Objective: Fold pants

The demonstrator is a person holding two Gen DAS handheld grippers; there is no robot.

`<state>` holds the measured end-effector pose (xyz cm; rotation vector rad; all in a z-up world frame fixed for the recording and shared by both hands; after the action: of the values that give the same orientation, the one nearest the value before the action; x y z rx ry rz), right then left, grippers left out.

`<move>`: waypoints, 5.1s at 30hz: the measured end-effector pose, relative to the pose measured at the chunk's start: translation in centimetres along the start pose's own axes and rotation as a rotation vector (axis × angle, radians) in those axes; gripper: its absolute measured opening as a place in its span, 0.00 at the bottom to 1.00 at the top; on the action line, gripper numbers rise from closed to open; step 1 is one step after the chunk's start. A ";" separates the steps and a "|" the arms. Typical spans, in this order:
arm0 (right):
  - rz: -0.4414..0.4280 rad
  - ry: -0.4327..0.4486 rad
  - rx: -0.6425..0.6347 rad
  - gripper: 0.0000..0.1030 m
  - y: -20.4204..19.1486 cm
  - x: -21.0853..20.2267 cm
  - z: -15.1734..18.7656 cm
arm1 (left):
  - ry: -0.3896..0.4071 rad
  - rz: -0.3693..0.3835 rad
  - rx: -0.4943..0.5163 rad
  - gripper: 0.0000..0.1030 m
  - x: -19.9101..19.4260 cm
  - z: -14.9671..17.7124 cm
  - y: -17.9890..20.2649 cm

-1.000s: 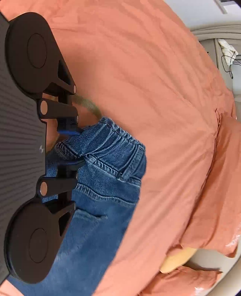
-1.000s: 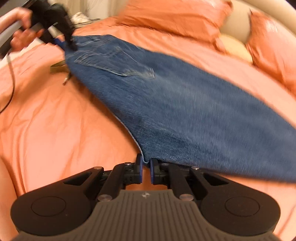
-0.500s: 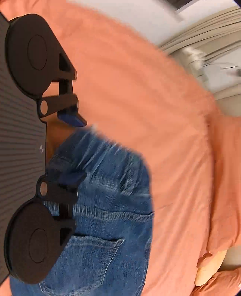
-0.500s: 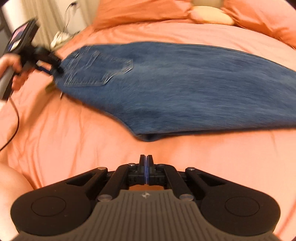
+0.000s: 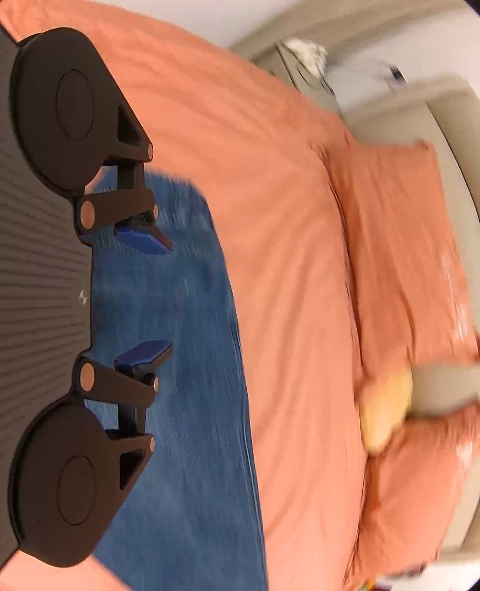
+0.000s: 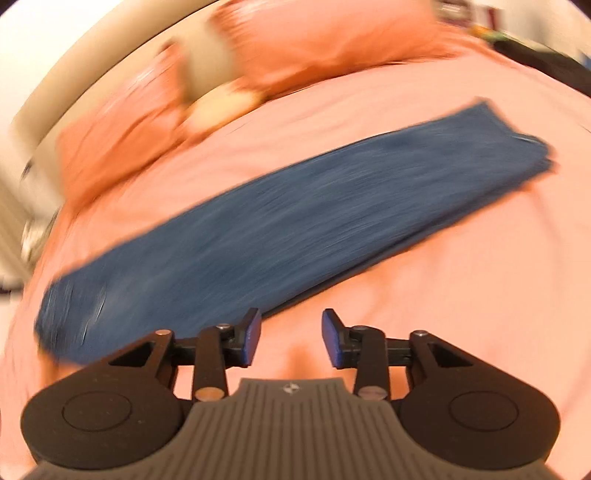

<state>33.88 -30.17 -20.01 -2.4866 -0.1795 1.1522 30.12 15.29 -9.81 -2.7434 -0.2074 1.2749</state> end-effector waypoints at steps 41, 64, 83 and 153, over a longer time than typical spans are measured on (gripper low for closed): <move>-0.009 0.091 0.644 0.14 33.6 9.4 -13.4 | -0.129 0.349 0.342 0.18 19.4 -10.0 44.1; 0.112 0.076 0.465 0.01 30.2 7.9 -16.6 | -0.225 0.564 0.446 0.00 8.8 1.0 45.6; 0.019 0.210 -0.397 0.01 -0.7 -3.2 -21.3 | -0.106 0.592 0.176 0.04 2.0 0.1 27.9; 0.015 -0.039 -0.340 0.05 -4.9 14.4 -9.9 | -0.162 0.490 -0.222 0.13 13.5 2.0 17.4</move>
<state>51.02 -24.62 -22.41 -2.7612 -0.3979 1.2675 38.60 0.48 -23.94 -2.9920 0.3571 1.6797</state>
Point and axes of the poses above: each gripper's, at about its wrist camera, not at the fingertips, and x roughly the way its jaws point, y to its right, z to its underside, the point moved 2 cm from there along x, roughly the way its jaws point, and after that the axes turned 2 degrees about y, right-handed, at the moved point
